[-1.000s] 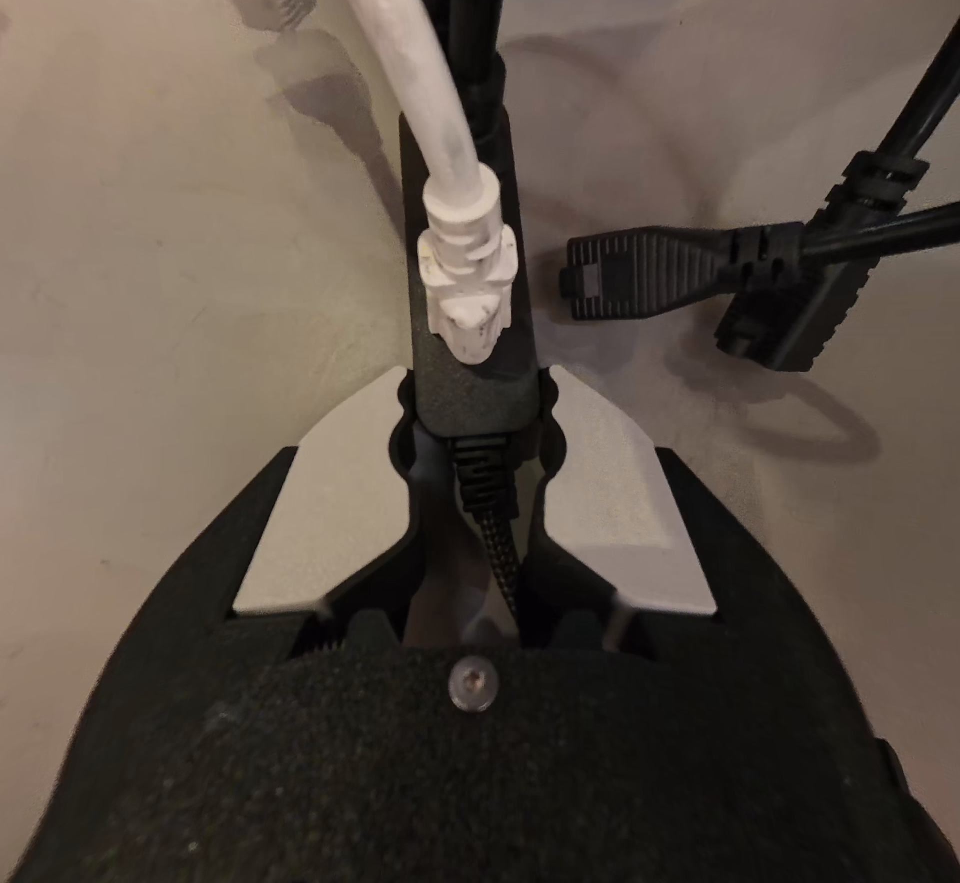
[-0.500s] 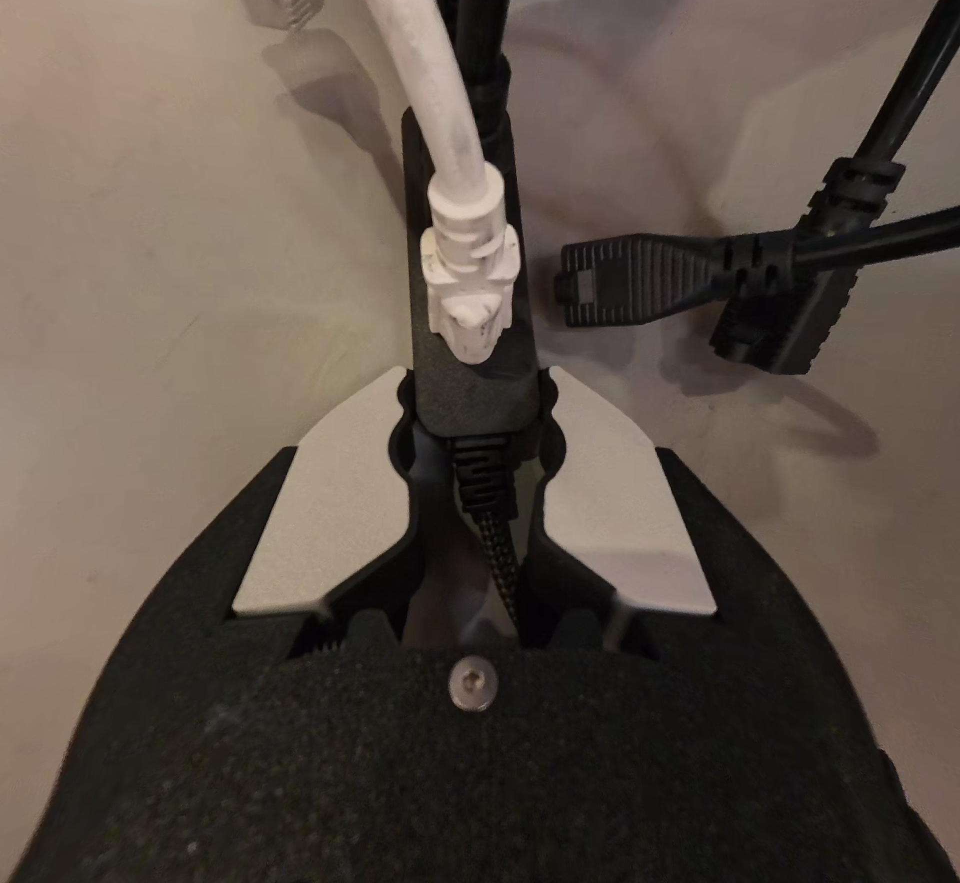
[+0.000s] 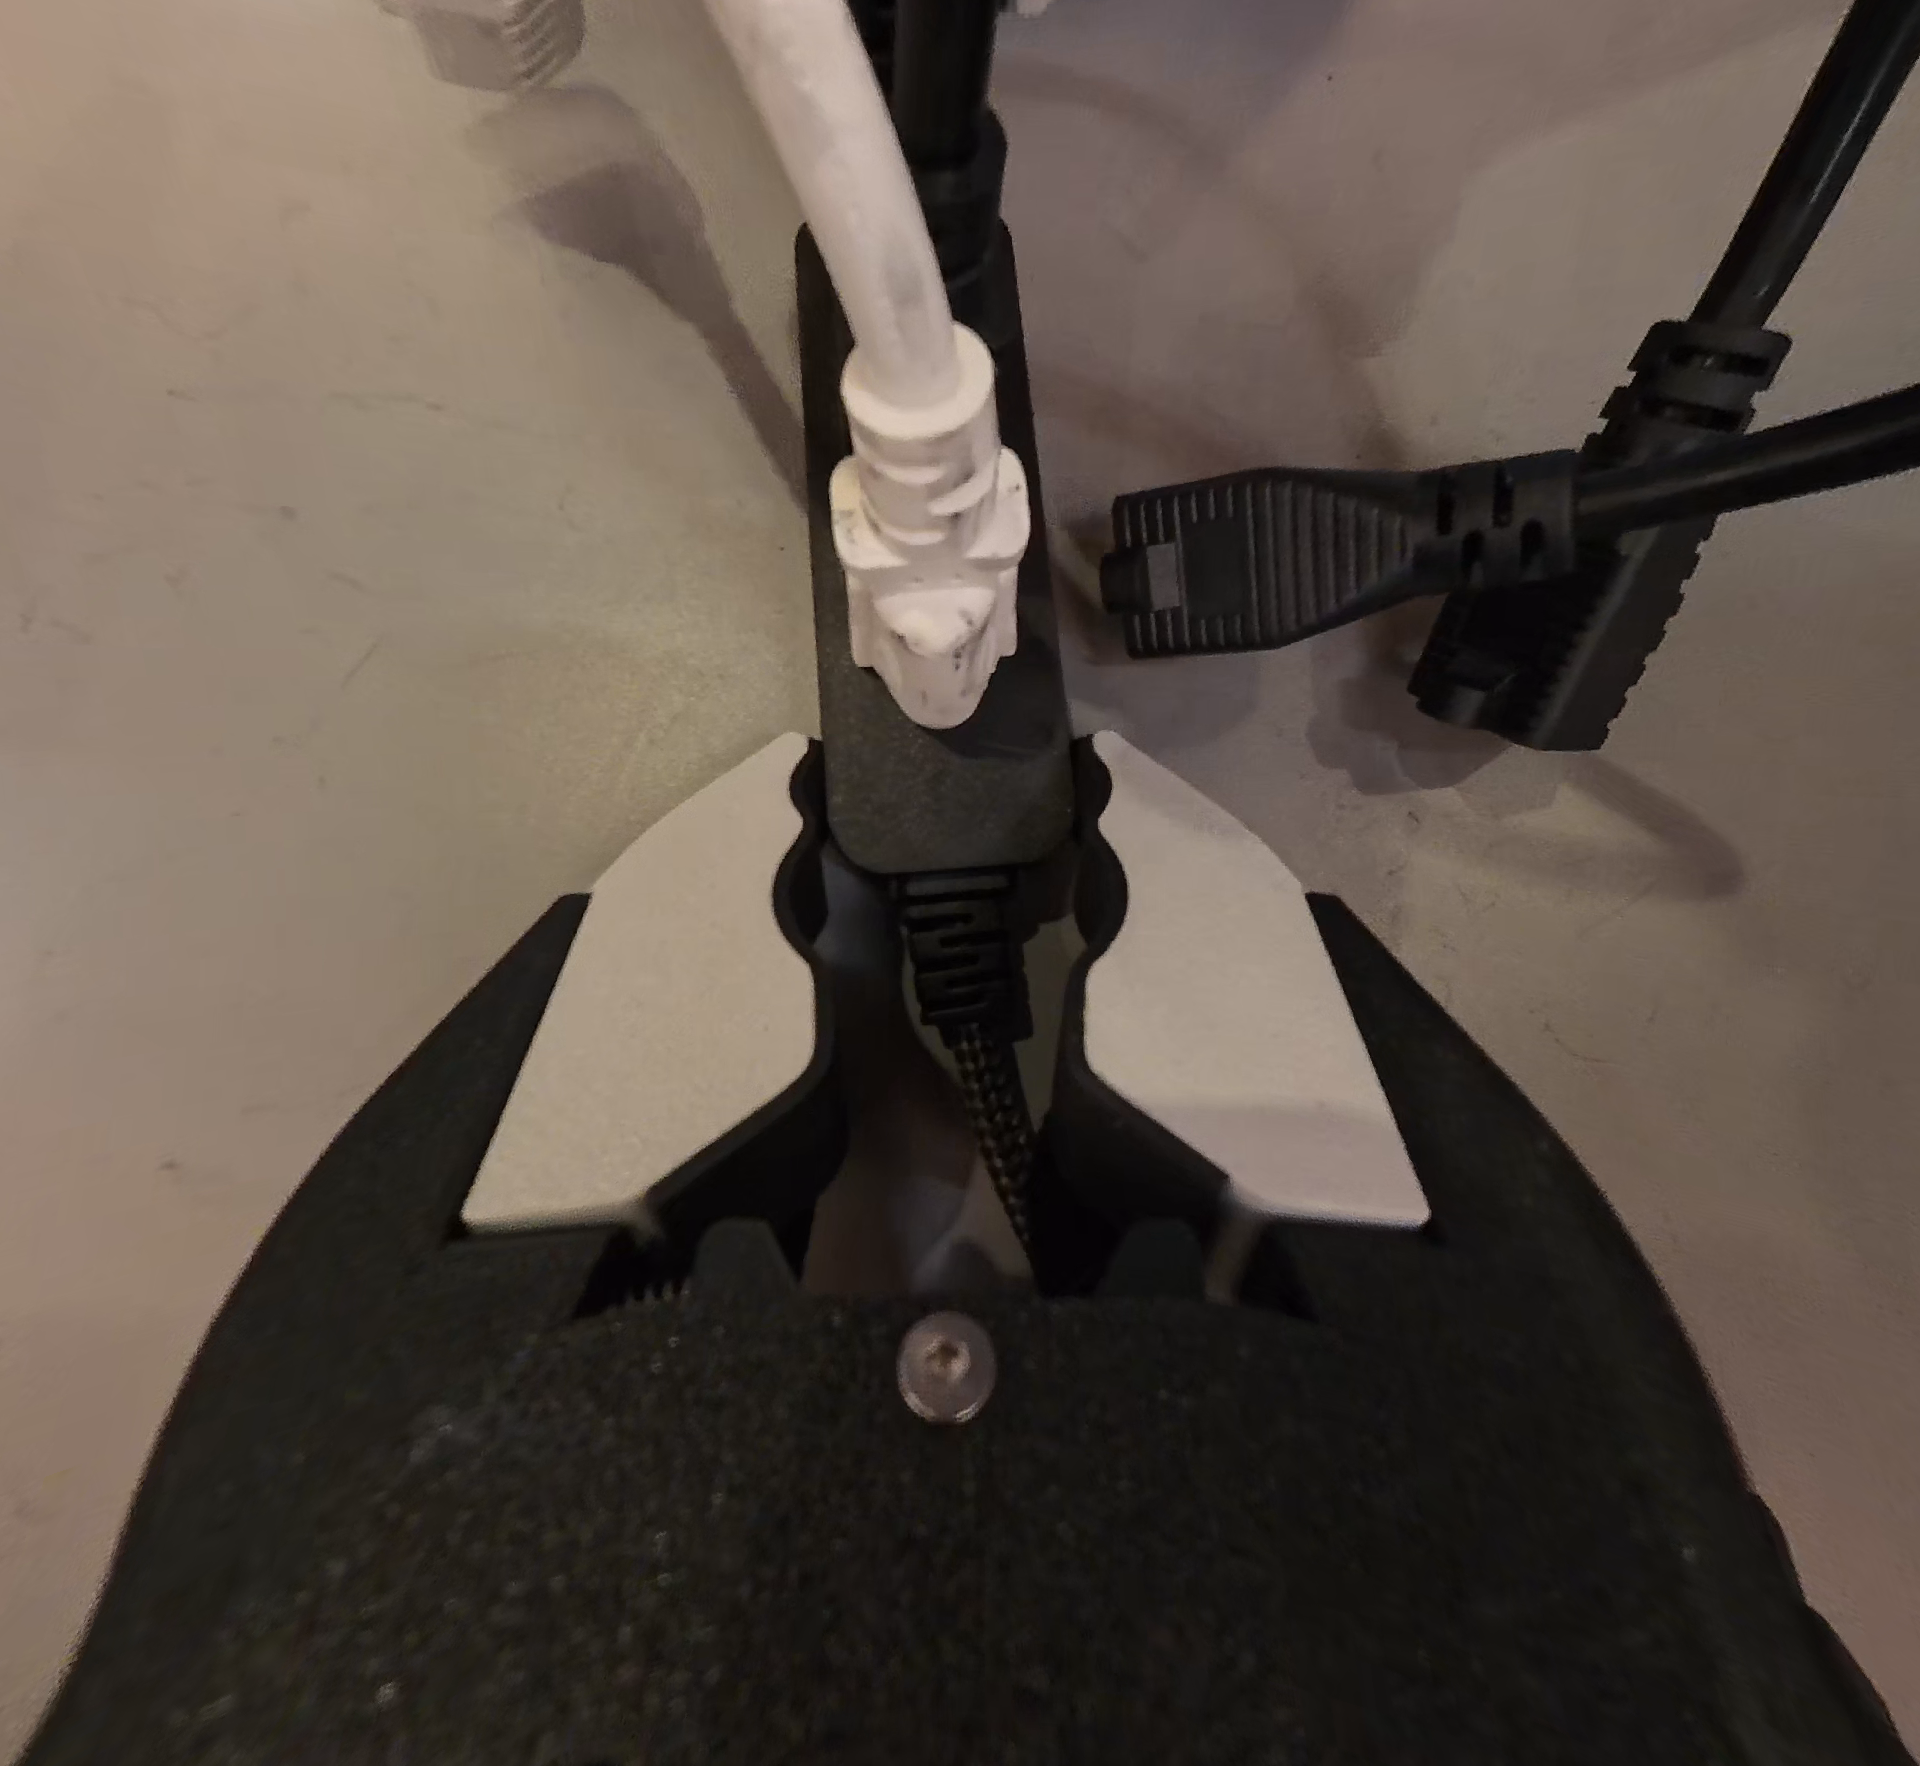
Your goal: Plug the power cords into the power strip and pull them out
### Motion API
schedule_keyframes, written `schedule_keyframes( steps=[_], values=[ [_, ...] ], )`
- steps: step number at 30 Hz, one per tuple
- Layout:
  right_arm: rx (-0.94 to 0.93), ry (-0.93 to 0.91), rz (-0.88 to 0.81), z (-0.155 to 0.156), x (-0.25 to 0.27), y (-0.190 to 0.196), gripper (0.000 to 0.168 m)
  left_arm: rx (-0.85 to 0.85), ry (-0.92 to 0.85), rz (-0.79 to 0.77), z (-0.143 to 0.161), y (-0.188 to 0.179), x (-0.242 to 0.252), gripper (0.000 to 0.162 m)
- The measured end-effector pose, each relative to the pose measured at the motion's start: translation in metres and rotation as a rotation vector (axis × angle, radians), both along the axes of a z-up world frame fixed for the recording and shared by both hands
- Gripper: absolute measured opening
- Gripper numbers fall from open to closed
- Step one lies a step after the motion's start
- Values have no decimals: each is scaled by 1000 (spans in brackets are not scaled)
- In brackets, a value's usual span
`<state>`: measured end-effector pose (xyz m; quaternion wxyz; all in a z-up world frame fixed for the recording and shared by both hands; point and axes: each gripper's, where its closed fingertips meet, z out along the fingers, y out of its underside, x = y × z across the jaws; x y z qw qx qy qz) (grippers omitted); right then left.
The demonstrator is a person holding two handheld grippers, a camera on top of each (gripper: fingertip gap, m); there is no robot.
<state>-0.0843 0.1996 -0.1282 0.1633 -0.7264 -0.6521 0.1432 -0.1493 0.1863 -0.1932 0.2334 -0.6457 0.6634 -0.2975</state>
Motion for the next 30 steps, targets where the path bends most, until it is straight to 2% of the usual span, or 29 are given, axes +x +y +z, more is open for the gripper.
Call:
schedule_keyframes(
  steps=[4, 11, 16, 30],
  values=[
    [16, -32, 29, 0, -6, 0, 15, 2, 0, 0, 0, 0, 0, 44],
    [17, -188, 123, -2, 3, -4, 15, 17, -5, 0, 0, 1, 0, 45],
    [13, -134, 71, -3, 7, -5, 15, 11, -4, -3, 0, 1, 0, 45],
    [-44, -241, 70, -5, 2, -6, 15, 13, 11, 2, -1, 1, 0, 44]
  ],
)
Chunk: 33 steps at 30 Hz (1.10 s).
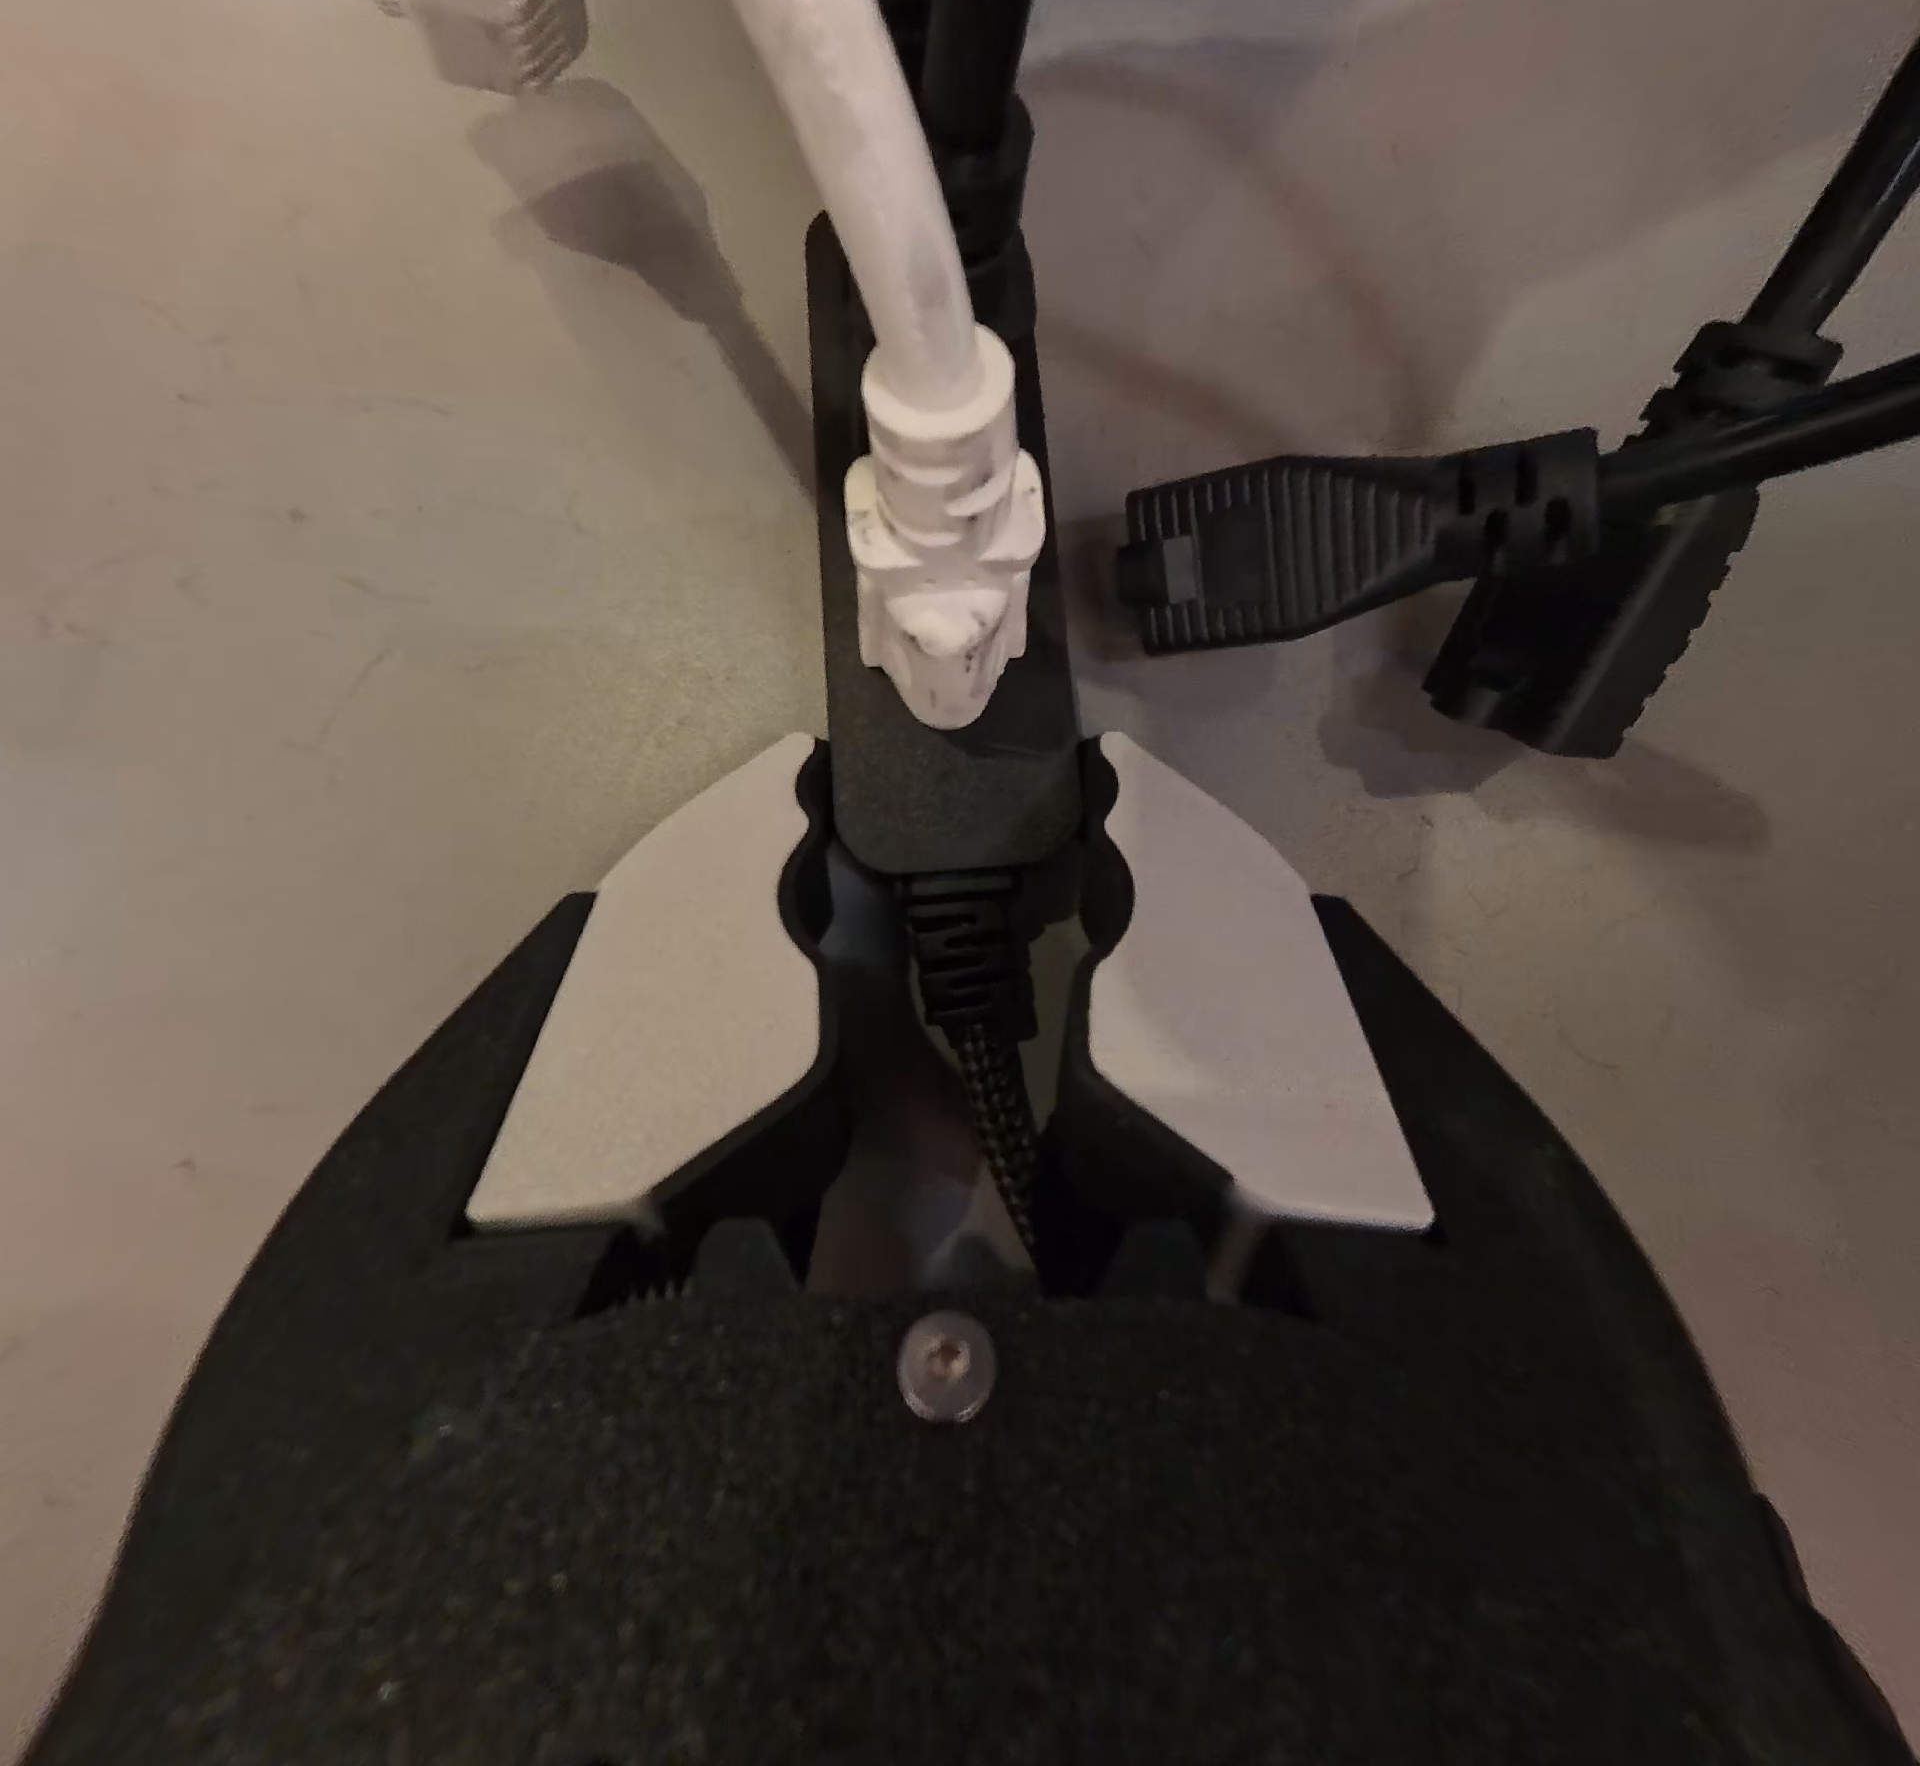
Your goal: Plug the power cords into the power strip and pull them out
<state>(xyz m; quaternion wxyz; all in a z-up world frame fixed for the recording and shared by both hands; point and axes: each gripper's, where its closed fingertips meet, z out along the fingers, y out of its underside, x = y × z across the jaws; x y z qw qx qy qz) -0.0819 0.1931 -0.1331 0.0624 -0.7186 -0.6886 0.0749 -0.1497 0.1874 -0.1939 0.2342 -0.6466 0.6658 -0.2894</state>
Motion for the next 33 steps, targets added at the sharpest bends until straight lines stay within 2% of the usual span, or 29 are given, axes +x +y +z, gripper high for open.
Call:
schedule_keyframes(
  steps=[4, 9, 10, 23, 26, 27, 30, 32, 33],
  values=[
    [-5, -30, 4, -1, 1, -1, 15, -2, -2, 1, 0, 0, 0, 45],
    [-26, 91, -64, -1, 8, -2, 20, -7, -13, -1, 0, 0, 0, 45],
    [-21, 92, -66, -1, 7, -2, 16, -7, -11, -2, 0, 0, 0, 45],
    [-32, -111, 49, -2, -1, 0, 17, 5, 19, -3, 0, 0, 0, 44],
    [-31, -92, 39, -2, -1, -1, 15, 3, 17, -5, 0, -1, 0, 44],
    [-32, -61, 23, -2, 0, -1, 19, 1, 14, -5, 0, -1, 0, 45],
    [-23, 27, -31, -2, -1, -1, 16, 3, 15, -5, 0, -1, 0, 45],
    [-5, -5, -17, -2, -2, -2, 19, 7, 14, -6, 0, -1, 0, 44],
    [-4, -31, -15, -2, -2, -1, 15, 7, 10, -7, 0, 0, 0, 44]
  ],
)
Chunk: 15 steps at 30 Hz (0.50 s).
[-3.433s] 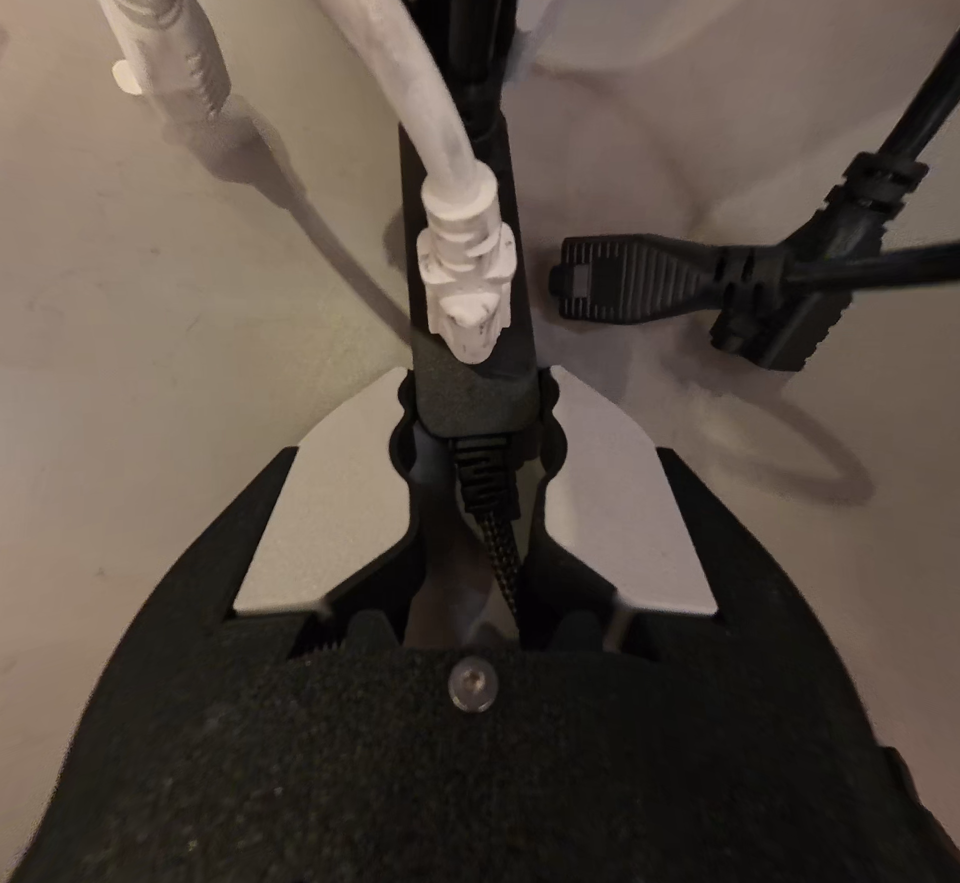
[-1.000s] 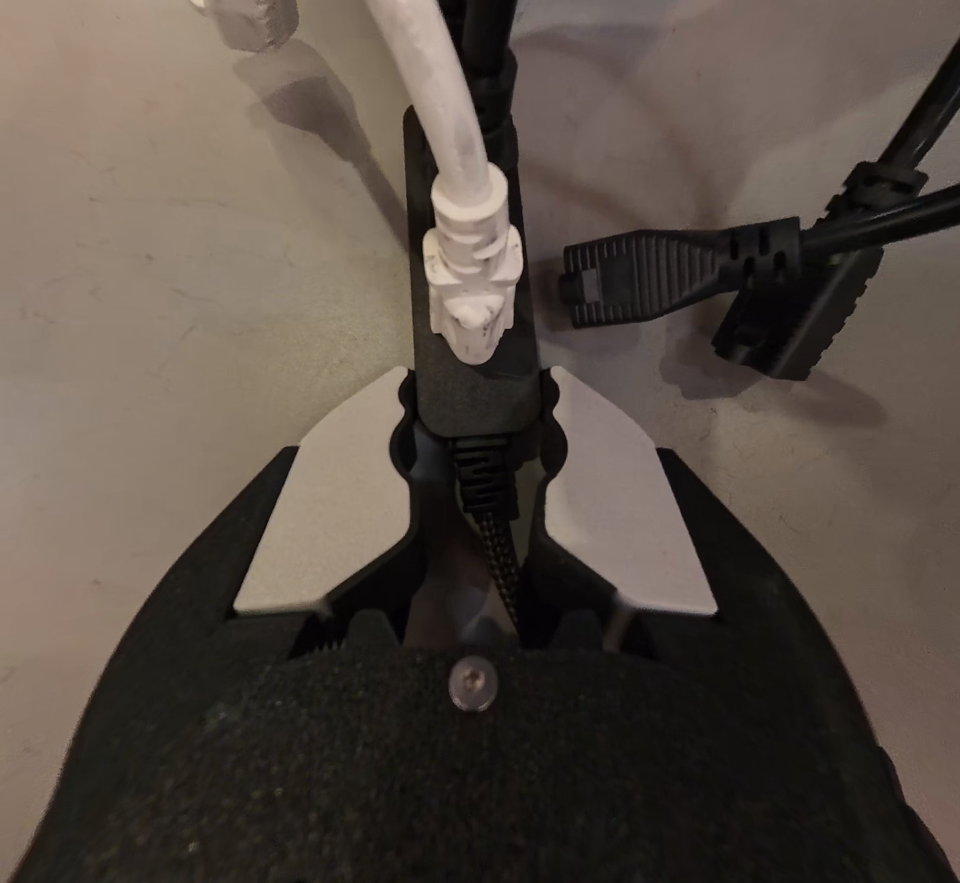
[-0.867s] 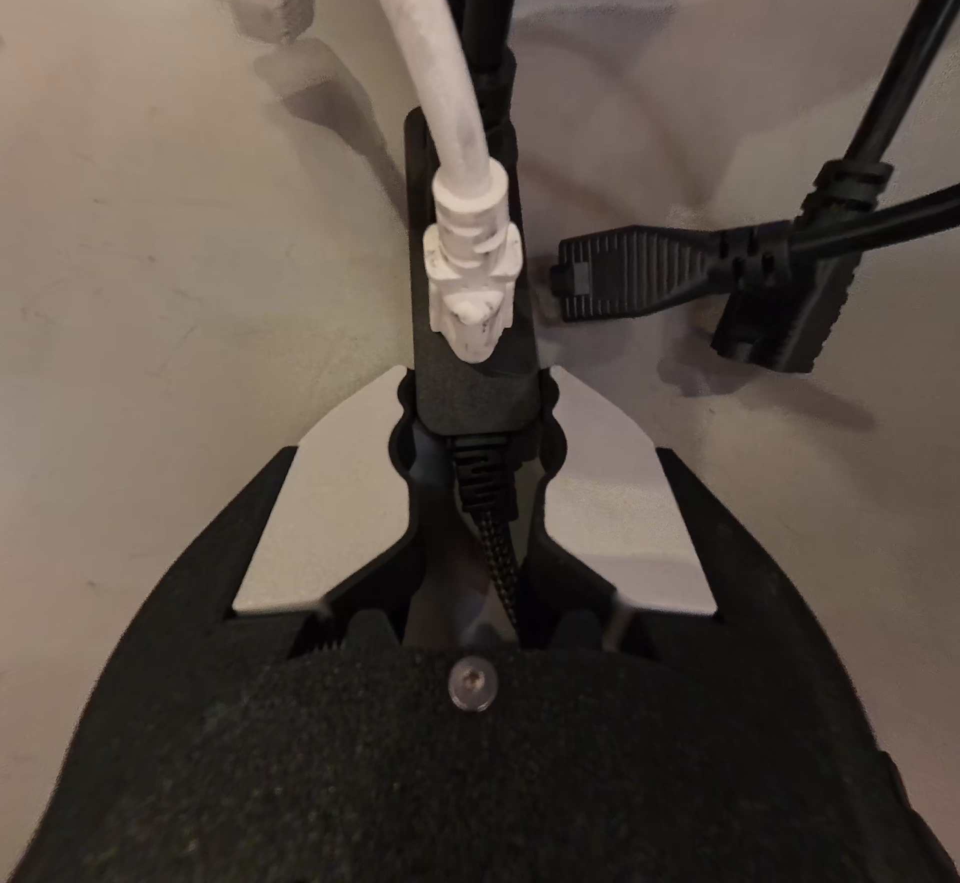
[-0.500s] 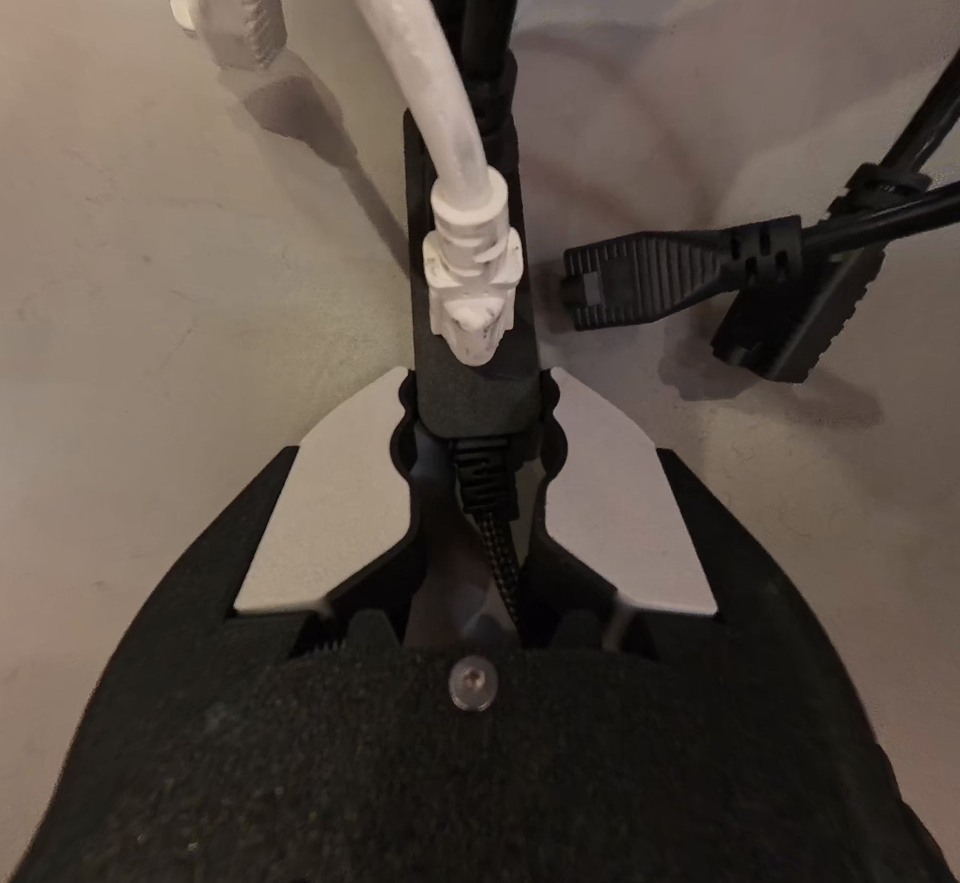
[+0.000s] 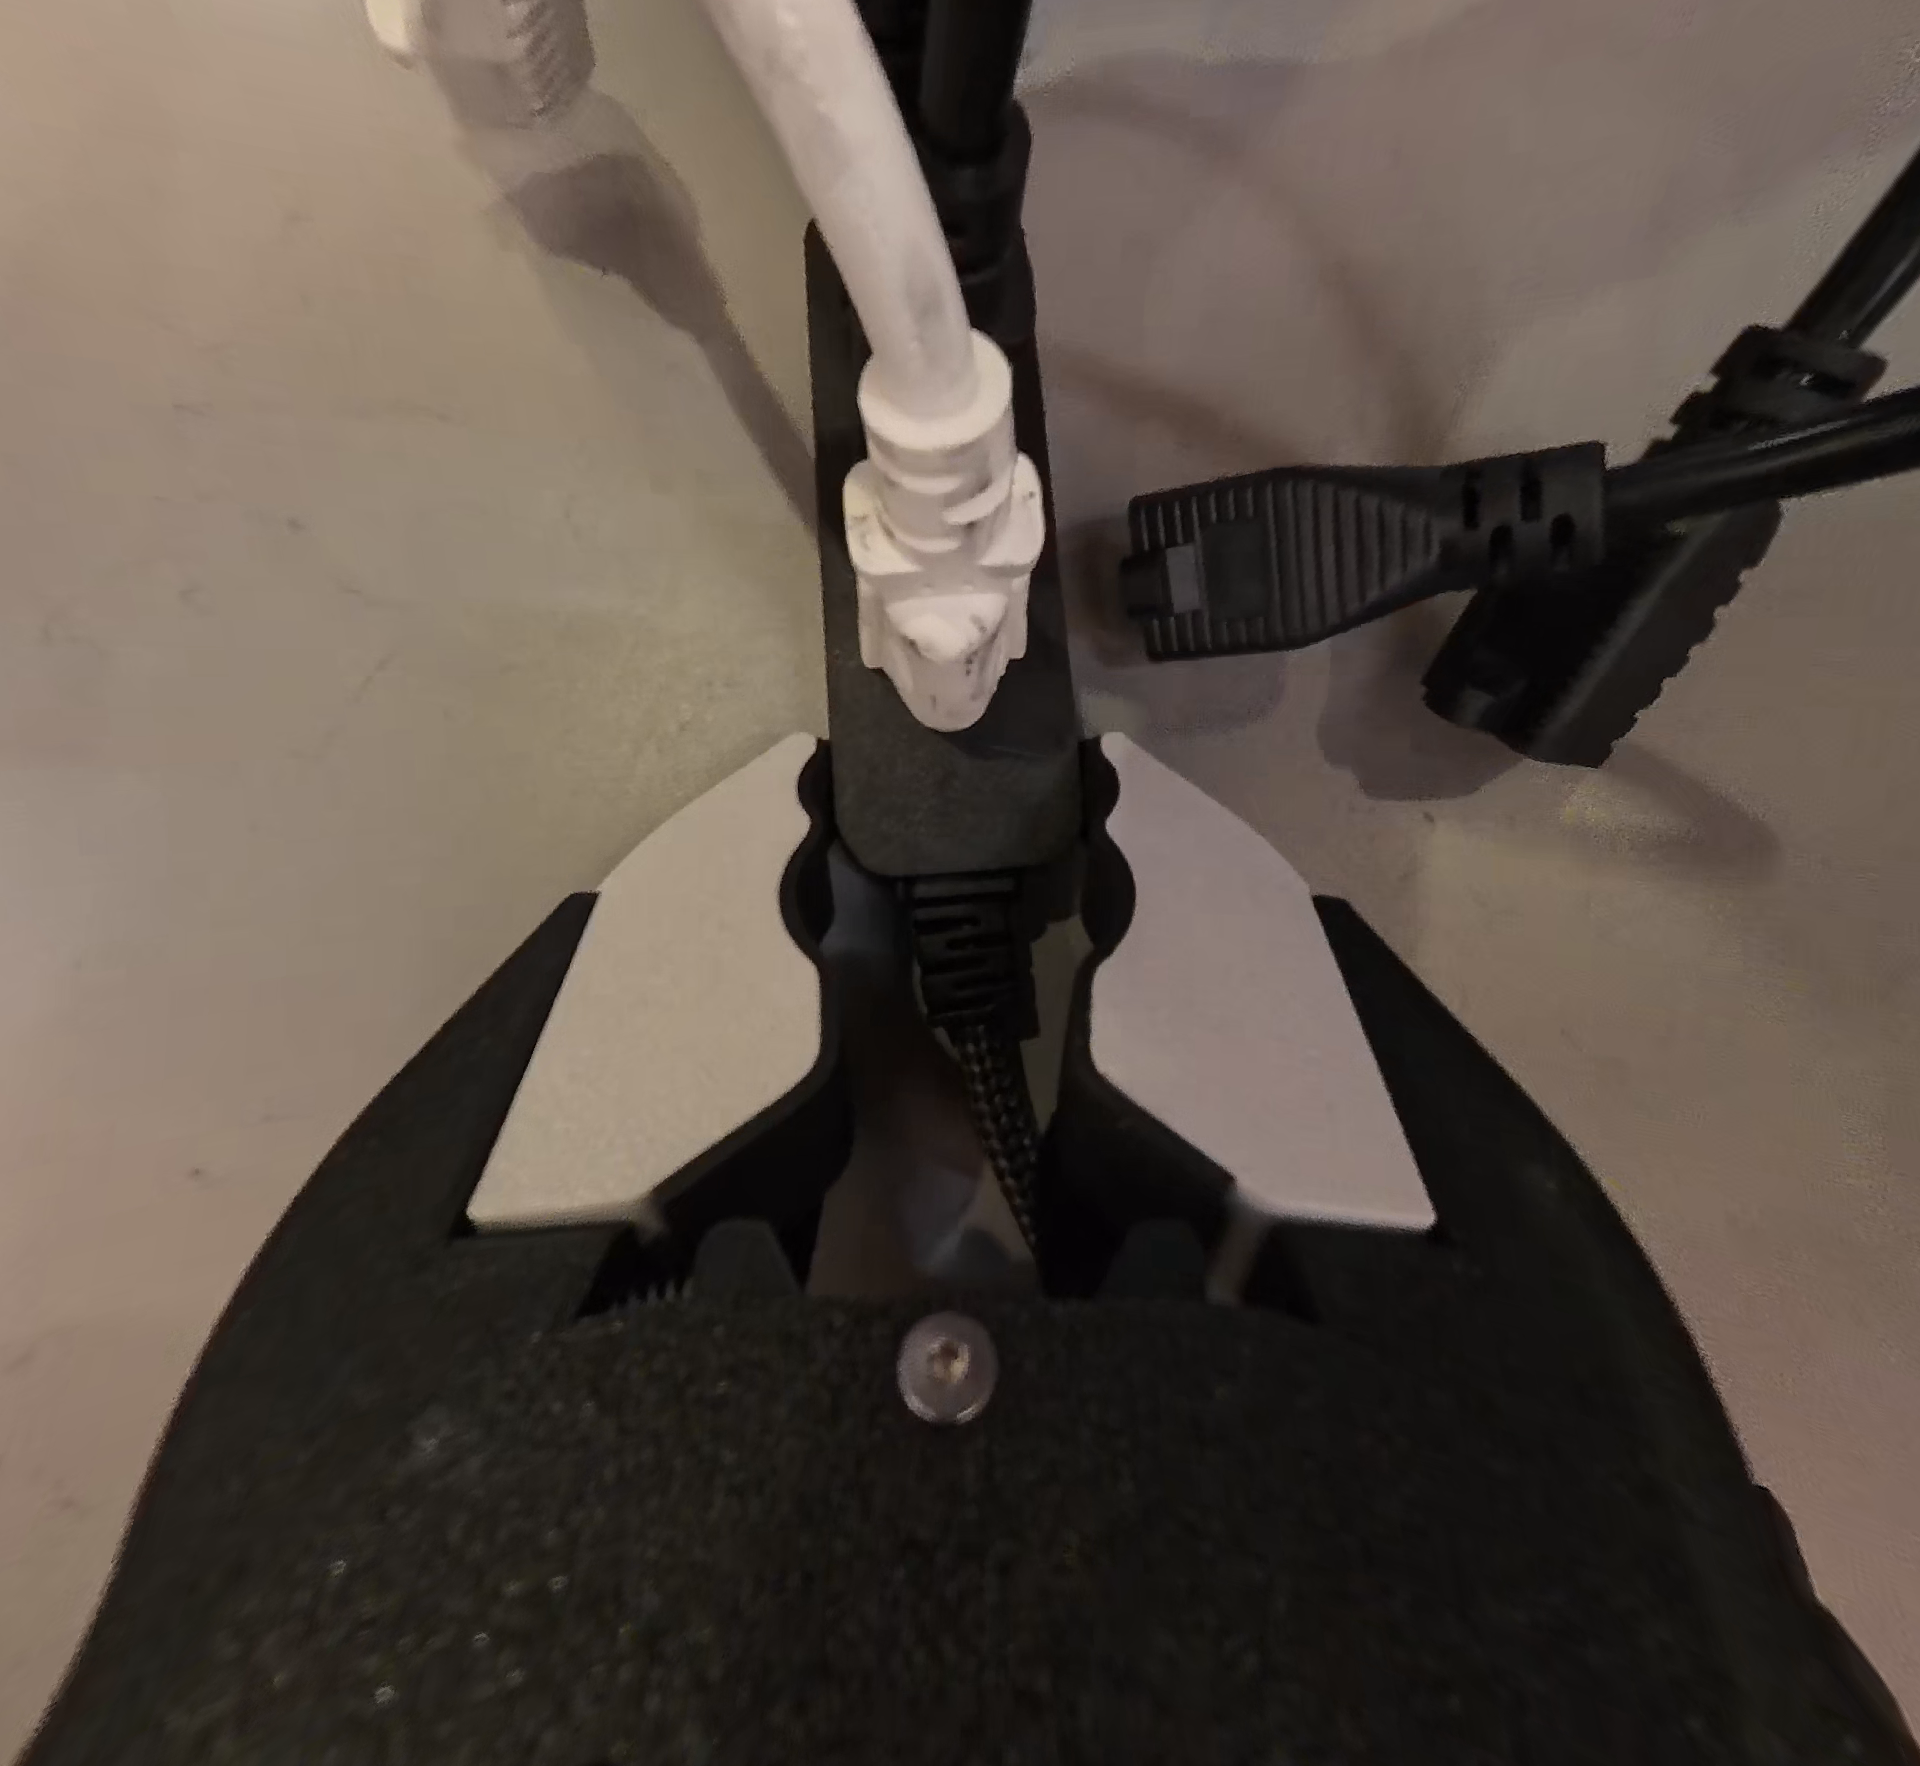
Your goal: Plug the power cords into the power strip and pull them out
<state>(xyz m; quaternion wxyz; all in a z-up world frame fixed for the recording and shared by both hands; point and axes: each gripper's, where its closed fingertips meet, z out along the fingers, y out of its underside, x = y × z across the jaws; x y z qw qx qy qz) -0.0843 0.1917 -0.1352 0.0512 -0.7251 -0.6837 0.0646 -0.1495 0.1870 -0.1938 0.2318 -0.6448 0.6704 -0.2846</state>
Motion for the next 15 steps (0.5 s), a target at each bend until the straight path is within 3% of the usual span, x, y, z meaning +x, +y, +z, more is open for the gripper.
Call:
schedule_keyframes(
  steps=[5, 10, 12, 15],
  values=[
    [-28, -26, 59, 1, 0, 4, 16, 7, -7, -6, 0, 0, 0, 45],
    [54, -101, 70, -11, 6, 6, 39, -10, -24, -4, 1, 1, 0, 44],
    [91, -162, 70, -22, 15, 7, 26, 2, -23, -3, 0, 1, 0, 44],
    [123, -100, 51, -23, 13, 7, 25, 2, -25, 1, 0, 1, 0, 44]
  ],
)
